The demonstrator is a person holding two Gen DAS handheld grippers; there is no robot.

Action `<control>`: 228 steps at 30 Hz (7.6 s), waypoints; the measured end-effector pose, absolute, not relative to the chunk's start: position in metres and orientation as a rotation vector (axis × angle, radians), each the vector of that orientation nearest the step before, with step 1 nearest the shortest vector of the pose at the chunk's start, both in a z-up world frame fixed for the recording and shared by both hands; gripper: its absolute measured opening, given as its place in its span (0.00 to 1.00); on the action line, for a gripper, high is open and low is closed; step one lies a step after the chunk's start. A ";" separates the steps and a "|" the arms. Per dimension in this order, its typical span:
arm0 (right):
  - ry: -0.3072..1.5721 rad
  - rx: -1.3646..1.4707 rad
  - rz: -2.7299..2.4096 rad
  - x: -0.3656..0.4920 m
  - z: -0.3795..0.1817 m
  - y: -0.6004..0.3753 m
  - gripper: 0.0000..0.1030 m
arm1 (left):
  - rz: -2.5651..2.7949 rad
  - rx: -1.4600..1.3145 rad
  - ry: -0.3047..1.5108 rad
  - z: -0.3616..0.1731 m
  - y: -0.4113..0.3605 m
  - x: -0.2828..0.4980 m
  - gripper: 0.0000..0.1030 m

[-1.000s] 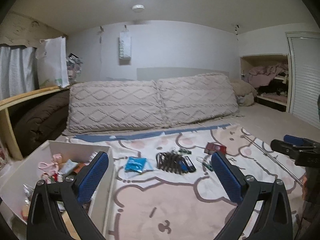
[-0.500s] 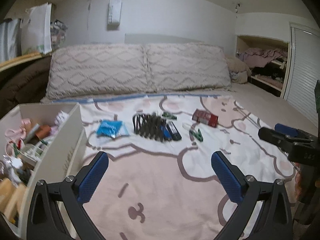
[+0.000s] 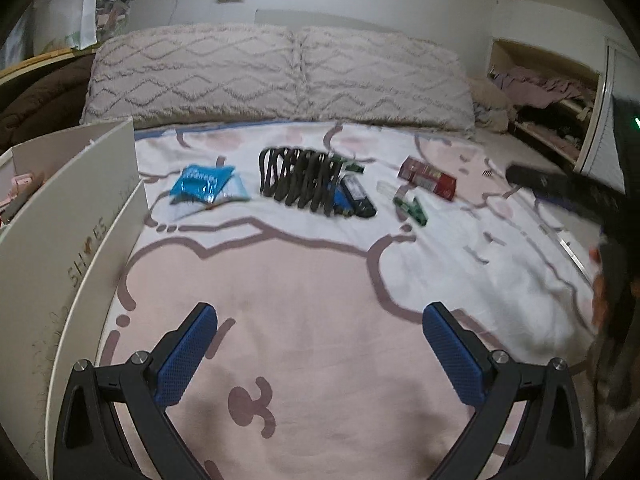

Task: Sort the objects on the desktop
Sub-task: 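Move the right tool down onto the red cigarette pack, then close the right gripper on the red pack and lift it, then lower the left tool over the green clothespin with the white cord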

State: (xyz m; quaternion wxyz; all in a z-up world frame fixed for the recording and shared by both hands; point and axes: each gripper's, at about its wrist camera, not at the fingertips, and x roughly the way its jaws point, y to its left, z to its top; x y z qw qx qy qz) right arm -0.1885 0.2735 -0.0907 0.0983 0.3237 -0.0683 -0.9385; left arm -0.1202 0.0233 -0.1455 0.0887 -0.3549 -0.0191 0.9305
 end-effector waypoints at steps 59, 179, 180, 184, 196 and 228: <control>-0.159 1.240 -2.458 -0.224 -0.165 0.199 0.31 | 2.492 -1.116 -0.324 -0.161 0.026 -0.126 1.00; 0.155 1.390 -2.552 -0.138 -0.179 0.199 1.00 | 2.432 -1.287 0.137 -0.170 0.035 -0.074 1.00; 0.158 1.390 -2.553 -0.138 -0.179 0.199 1.00 | 2.433 -1.287 0.131 -0.171 0.038 -0.074 1.00; 0.158 1.387 -2.556 -0.138 -0.179 0.198 1.00 | 2.474 -1.282 0.112 -0.177 0.042 -0.079 1.00; 0.151 1.382 -2.556 -0.138 -0.180 0.198 1.00 | 2.522 -1.294 0.143 -0.187 0.045 -0.087 1.00; 0.209 1.375 -2.590 -0.140 -0.177 0.192 1.00 | 2.599 -1.246 0.031 -0.186 0.047 -0.089 0.98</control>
